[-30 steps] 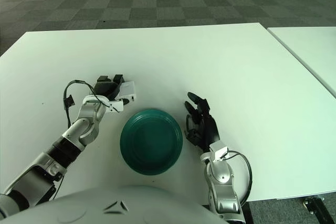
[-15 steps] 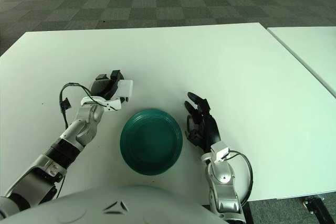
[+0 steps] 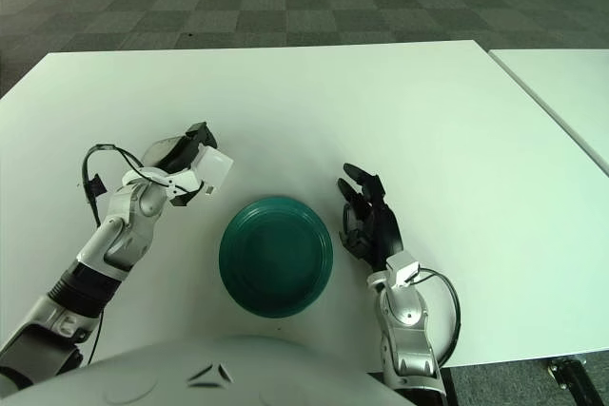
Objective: Put the charger into the plate.
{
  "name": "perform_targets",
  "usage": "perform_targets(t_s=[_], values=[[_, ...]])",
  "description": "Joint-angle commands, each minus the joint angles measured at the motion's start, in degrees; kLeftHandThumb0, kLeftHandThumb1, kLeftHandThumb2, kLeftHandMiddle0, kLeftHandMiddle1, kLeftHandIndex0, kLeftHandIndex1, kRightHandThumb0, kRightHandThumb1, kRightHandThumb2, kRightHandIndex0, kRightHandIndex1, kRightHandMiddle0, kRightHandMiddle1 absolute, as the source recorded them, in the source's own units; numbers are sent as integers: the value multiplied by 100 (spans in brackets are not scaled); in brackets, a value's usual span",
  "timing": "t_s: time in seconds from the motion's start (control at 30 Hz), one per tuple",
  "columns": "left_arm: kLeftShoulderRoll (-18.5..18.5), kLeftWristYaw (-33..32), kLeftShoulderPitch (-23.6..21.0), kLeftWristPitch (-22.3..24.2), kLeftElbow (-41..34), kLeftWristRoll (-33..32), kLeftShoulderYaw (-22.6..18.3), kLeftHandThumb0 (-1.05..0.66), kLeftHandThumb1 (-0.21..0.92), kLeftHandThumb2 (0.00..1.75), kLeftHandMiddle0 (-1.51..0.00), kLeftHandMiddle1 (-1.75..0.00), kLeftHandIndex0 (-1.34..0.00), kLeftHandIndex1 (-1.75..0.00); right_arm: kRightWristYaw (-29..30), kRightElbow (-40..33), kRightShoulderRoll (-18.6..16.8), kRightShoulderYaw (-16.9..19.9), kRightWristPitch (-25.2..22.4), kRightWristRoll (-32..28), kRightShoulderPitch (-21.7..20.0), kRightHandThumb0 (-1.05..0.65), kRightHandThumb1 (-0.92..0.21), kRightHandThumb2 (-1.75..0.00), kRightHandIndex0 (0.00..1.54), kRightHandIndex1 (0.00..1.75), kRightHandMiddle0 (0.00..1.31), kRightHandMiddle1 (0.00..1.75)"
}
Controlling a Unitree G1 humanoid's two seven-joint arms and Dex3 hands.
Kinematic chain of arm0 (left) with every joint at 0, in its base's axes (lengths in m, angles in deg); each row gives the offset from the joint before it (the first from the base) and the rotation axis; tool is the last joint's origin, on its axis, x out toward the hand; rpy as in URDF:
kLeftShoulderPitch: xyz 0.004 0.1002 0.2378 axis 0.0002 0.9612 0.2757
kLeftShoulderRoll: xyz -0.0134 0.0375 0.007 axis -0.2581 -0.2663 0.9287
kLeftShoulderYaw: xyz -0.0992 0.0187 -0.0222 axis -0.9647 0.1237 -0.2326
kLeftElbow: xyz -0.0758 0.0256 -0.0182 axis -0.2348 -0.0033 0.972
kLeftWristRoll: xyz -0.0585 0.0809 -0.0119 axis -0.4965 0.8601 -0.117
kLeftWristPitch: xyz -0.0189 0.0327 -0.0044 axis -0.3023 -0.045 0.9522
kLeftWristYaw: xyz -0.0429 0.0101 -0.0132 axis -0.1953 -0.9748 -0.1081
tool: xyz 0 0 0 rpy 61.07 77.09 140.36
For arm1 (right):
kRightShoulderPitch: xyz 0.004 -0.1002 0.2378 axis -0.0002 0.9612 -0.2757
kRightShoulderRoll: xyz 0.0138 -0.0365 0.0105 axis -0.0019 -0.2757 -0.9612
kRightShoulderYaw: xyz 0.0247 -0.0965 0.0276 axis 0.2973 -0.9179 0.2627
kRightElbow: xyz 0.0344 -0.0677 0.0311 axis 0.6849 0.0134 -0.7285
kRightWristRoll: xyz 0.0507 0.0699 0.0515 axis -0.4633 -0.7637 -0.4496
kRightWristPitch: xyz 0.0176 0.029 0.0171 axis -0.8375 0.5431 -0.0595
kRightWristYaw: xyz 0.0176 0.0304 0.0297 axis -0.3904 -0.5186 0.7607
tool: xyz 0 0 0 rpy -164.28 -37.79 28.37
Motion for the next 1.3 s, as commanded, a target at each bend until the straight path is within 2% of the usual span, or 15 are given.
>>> perform_targets(t_s=[0.0, 0.5, 0.7, 0.77, 0.83, 0.97, 1.27], values=[[-35, -22, 9, -112, -236, -54, -84, 0, 0, 163, -89, -160, -64, -175, -16, 542, 2, 2, -393, 26, 260, -76, -92, -78, 39, 5, 0, 77], [85, 480, 192, 55, -1847, 26, -129, 0, 2, 164, -85, -167, -61, -175, -46, 614, 28, -4, -309, 41, 250, -74, -92, -75, 35, 3, 0, 71], [267, 727, 355, 69, -2395, -161, -95, 0, 2, 163, -85, -168, -60, -175, -54, 630, 73, -12, -311, 98, 247, -73, -92, -77, 33, 2, 0, 66], [362, 786, 477, 72, -2646, -140, 27, 0, 3, 163, -85, -167, -60, -175, -57, 636, 83, -15, -331, 102, 237, -72, -92, -77, 33, 2, 0, 65], [337, 840, 516, -71, -2746, -187, 88, 0, 3, 162, -85, -166, -60, -175, -61, 641, 93, -19, -350, 104, 227, -72, -92, -77, 32, 1, 0, 64], [377, 1155, 612, -50, -2981, -284, 244, 0, 3, 162, -86, -166, -60, -175, -44, 635, 93, -34, -377, 136, 215, -72, -92, -78, 32, 1, 0, 63], [479, 1335, 744, -234, -3069, -375, 554, 0, 2, 164, -87, -166, -61, -175, 13, 520, 108, -108, -486, 266, 240, -72, -92, -81, 31, 1, 0, 60]])
